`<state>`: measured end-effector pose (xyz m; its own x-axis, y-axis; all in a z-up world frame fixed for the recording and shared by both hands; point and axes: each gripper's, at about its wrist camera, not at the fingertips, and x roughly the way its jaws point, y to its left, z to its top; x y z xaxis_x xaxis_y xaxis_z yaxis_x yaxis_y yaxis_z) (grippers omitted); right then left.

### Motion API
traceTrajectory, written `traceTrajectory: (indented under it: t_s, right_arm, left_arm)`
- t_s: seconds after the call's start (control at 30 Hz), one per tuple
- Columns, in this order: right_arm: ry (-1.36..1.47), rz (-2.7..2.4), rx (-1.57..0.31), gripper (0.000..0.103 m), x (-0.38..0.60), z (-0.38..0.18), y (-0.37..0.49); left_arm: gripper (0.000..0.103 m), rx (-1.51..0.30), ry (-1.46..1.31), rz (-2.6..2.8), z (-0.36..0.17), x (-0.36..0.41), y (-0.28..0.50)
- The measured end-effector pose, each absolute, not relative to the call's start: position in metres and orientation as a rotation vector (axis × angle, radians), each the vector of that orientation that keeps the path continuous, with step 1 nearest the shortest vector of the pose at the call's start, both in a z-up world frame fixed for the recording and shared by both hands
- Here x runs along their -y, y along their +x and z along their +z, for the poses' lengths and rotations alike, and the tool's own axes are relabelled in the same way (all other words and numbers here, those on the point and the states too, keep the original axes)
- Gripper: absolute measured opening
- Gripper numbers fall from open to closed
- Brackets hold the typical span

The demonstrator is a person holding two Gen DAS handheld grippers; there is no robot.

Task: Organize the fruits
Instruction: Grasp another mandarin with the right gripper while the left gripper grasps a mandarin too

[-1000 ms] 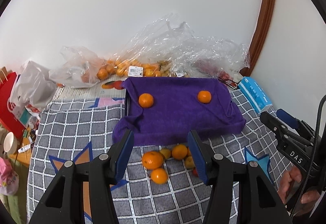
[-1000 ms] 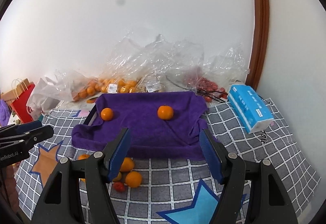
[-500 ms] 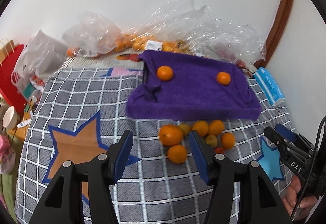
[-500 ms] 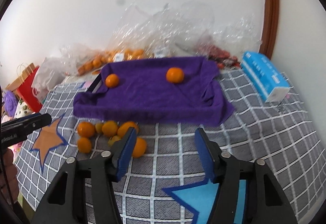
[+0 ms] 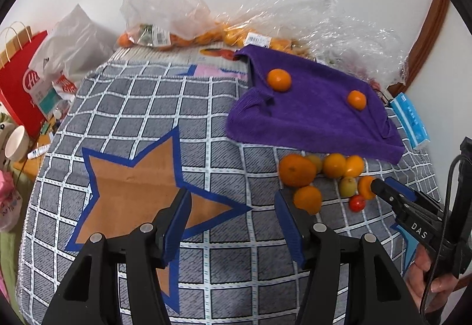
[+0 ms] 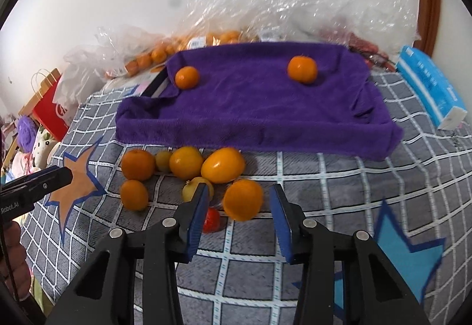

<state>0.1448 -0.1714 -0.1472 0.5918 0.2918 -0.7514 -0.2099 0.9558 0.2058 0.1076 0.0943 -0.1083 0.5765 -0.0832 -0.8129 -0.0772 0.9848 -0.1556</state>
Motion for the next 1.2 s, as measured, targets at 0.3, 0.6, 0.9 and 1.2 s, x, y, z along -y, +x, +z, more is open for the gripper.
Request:
traceTrajectory:
  t_s: [0.3,0.6,0.9,1.2]
  right_arm:
    - [0.118,0.282,-0.967,0.033,0.171,-0.168,0.160]
    - [0.096,0.196,-0.908,0.033,0.210,-0.160,0.143]
    - [0.095,0.167,-0.889,0.033,0.239,-0.167,0.129]
    - [0.050,0.170,-0.875,0.033,0.240,-0.173,0.117]
  left_arm:
    - [0.056,-0.971,-0.191,-0.048,-0.119,-0.095,0.110]
    - [0.056,-1.001,-0.175,-0.138,-0.131,-0.057,0.120]
    - [0.055,-1.042,-0.138,-0.157,-0.146,-0.017,0.132]
    - [0.031,-1.053,-0.139,-0.107,-0.149,-0.016,0.136]
